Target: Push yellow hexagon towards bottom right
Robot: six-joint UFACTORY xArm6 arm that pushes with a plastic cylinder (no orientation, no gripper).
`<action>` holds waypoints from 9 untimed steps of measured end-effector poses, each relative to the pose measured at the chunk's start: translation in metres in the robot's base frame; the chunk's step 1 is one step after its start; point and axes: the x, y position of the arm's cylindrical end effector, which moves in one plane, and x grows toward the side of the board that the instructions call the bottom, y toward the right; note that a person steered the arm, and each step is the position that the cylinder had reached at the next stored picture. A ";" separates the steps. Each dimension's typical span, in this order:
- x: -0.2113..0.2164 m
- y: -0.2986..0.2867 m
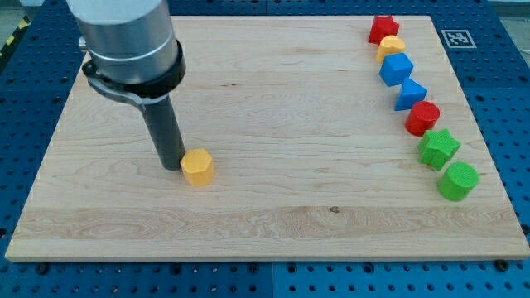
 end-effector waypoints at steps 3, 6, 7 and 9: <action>0.019 0.064; 0.045 0.114; 0.063 0.125; 0.075 0.157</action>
